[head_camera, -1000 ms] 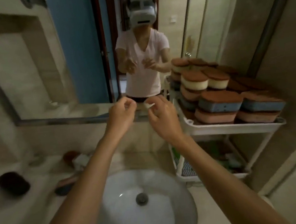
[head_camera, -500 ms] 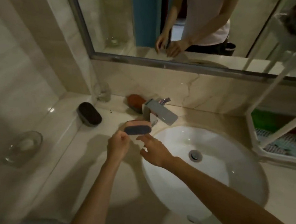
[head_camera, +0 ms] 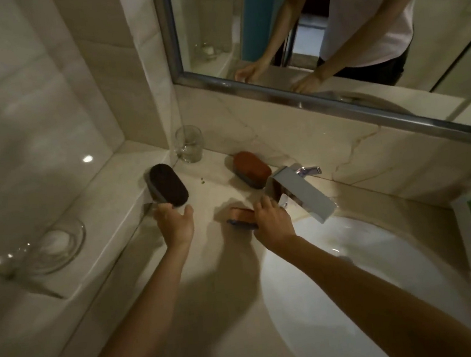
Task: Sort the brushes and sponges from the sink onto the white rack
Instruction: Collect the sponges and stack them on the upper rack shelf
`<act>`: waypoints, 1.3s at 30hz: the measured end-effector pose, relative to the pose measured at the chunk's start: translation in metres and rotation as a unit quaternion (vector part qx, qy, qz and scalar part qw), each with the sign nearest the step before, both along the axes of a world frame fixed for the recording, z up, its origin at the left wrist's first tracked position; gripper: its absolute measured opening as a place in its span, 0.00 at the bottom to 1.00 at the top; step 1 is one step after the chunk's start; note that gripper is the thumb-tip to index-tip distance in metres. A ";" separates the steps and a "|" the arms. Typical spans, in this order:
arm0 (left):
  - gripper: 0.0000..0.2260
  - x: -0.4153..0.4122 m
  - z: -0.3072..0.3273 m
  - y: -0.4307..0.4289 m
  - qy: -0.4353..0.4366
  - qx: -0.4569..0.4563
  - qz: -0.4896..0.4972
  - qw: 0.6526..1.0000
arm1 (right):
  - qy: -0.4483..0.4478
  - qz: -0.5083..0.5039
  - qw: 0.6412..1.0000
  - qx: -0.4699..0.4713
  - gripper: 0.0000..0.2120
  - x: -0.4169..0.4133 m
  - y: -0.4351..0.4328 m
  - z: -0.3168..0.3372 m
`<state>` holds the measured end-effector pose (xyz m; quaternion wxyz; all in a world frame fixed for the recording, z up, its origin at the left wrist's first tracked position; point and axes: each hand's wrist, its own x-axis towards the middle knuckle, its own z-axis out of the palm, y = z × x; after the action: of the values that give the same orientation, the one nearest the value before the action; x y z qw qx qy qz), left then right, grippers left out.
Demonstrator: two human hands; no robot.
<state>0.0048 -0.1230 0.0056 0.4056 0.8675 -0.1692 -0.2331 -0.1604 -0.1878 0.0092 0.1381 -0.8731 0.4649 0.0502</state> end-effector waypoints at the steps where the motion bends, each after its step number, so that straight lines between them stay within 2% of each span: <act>1: 0.23 0.007 0.000 -0.004 0.014 -0.007 0.029 0.999 | -0.012 -0.003 1.000 -0.004 0.19 0.002 0.000 -0.001; 5: 0.35 0.027 -0.002 -0.016 0.051 -0.014 0.077 0.996 | -0.049 0.002 0.999 -0.004 0.18 0.011 0.006 -0.004; 10: 0.35 0.035 0.000 -0.027 0.054 -0.026 0.096 0.994 | -0.059 -0.001 0.996 0.067 0.25 0.021 0.013 -0.012; 12: 0.33 0.038 0.001 -0.026 0.040 -0.011 0.094 0.995 | -0.053 0.000 0.994 0.091 0.27 0.020 0.015 -0.015; 14: 0.26 0.041 -0.001 -0.025 0.022 -0.005 0.075 0.997 | -0.021 0.009 0.995 0.100 0.30 0.018 0.015 -0.019; 17: 0.17 0.038 0.003 -0.018 0.036 -0.055 0.082 0.994 | 0.000 0.008 0.994 0.105 0.31 0.016 0.017 -0.021; 20: 0.18 0.030 0.009 -0.005 0.022 -0.118 0.104 0.987 | -0.016 0.000 0.995 0.095 0.30 0.014 0.020 -0.016; 24: 0.16 0.011 0.031 0.016 -0.017 -0.209 0.117 0.971 | -0.089 -0.013 0.995 0.032 0.27 0.009 0.026 0.007; 27: 0.16 -0.012 0.059 0.025 -0.046 -0.289 0.093 0.952 | -0.147 -0.040 0.987 -0.049 0.27 -0.003 0.030 0.043; 30: 0.19 -0.043 0.090 0.022 -0.082 -0.340 0.057 0.935 | -0.232 -0.071 0.962 -0.122 0.23 -0.022 0.031 0.089; 33: 0.19 -0.083 0.129 0.009 -0.114 -0.389 0.015 0.914 | -0.299 -0.096 0.938 -0.144 0.21 -0.055 0.030 0.136; 39: 0.20 -0.175 0.197 -0.026 -0.177 -0.451 -0.104 0.869 | -0.343 -0.209 0.886 -0.231 0.19 -0.143 0.023 0.212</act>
<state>-0.1701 -0.1495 0.2024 0.6895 0.5940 -0.4142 -0.0151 -0.3033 -0.1648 0.2208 0.0908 -0.7256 0.5585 -0.3917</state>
